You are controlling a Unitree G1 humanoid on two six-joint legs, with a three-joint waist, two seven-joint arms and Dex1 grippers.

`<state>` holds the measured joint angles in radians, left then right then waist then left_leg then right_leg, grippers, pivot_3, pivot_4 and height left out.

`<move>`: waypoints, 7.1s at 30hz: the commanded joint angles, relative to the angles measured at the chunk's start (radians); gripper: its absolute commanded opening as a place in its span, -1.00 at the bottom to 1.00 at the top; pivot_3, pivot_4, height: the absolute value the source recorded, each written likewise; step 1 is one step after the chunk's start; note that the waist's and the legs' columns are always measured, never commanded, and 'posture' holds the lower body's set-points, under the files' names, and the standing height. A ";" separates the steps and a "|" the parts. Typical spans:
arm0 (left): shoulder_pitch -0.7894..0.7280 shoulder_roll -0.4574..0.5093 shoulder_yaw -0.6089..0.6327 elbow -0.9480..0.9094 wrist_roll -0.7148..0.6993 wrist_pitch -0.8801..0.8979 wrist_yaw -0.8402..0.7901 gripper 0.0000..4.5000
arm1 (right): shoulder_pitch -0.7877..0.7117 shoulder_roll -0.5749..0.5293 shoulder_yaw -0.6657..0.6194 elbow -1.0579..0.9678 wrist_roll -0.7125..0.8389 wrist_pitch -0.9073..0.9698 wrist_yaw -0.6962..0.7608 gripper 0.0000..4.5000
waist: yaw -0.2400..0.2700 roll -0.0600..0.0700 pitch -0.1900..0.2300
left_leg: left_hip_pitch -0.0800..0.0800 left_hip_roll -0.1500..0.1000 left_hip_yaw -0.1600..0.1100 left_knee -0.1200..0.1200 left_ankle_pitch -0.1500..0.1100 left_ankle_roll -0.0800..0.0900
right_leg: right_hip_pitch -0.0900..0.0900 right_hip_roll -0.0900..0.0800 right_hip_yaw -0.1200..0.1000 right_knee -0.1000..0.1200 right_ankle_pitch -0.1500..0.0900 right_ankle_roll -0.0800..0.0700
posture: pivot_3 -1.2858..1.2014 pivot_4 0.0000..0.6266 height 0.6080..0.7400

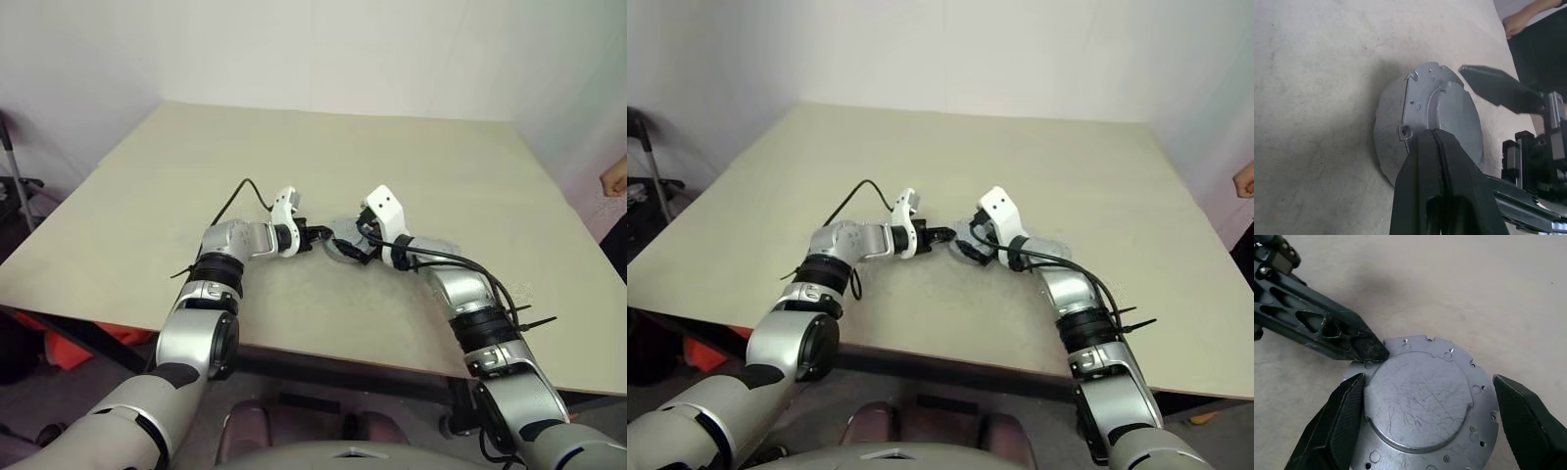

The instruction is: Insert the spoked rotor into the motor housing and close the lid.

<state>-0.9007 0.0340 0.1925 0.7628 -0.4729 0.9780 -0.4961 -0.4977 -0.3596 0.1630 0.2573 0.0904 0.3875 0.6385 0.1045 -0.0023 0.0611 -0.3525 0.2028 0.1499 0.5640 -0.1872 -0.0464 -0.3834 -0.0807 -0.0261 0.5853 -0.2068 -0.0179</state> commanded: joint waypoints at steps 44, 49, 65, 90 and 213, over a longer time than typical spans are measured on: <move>0.006 0.002 -0.029 -0.057 -0.007 0.055 -0.037 -1.00 | -0.025 0.212 -0.670 -0.096 0.568 0.955 -0.317 0.99 | 0.020 0.007 0.000 | -0.004 -0.002 0.000 -0.001 0.005 -0.005 | -0.004 -0.004 -0.003 0.004 0.001 -0.003 | 0.03 -1.00 1.00; -0.003 0.006 -0.026 -0.044 -0.002 0.041 -0.035 -1.00 | -0.057 0.276 -0.665 -0.061 0.578 0.924 -0.328 0.99 | 0.016 0.007 0.000 | -0.001 -0.002 0.001 -0.003 0.006 -0.006 | -0.003 -0.004 -0.003 0.004 0.001 -0.003 | 0.03 -1.00 1.00; -0.015 0.016 -0.018 -0.024 0.006 0.014 -0.033 -1.00 | -0.094 0.396 -0.625 -0.075 0.602 0.926 -0.342 0.99 | -0.012 0.007 0.000 | 0.002 0.003 0.001 -0.008 0.008 -0.011 | -0.005 0.006 -0.002 0.004 0.001 -0.007 | 0.03 -1.00 1.00; -0.038 0.030 0.050 -0.001 0.001 -0.063 -0.031 -1.00 | -0.145 0.358 -0.659 0.055 0.566 0.845 -0.393 -0.06 | -0.007 0.007 0.000 | 0.001 0.002 0.002 -0.010 0.009 -0.012 | -0.006 0.006 -0.002 0.004 0.001 -0.009 | 0.03 -1.00 1.00; -0.037 0.335 0.574 0.401 -0.303 -0.717 0.343 0.67 | -0.328 0.310 -0.613 0.118 0.818 0.492 -0.683 1.00 | 0.016 0.005 0.003 | -0.020 0.004 -0.002 0.012 0.010 -0.013 | -0.023 0.005 -0.003 0.024 0.006 -0.002 | 0.03 -1.00 1.00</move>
<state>-0.9172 0.3309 0.7600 1.1742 -0.7847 0.2942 -0.1544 -0.7886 -0.0480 -0.4591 0.3817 0.9045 0.8813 -0.0613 0.1206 0.0032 0.0640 -0.3721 0.2068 0.1475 0.5762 -0.1773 -0.0594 -0.4064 -0.0751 -0.0294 0.6093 -0.2012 -0.0203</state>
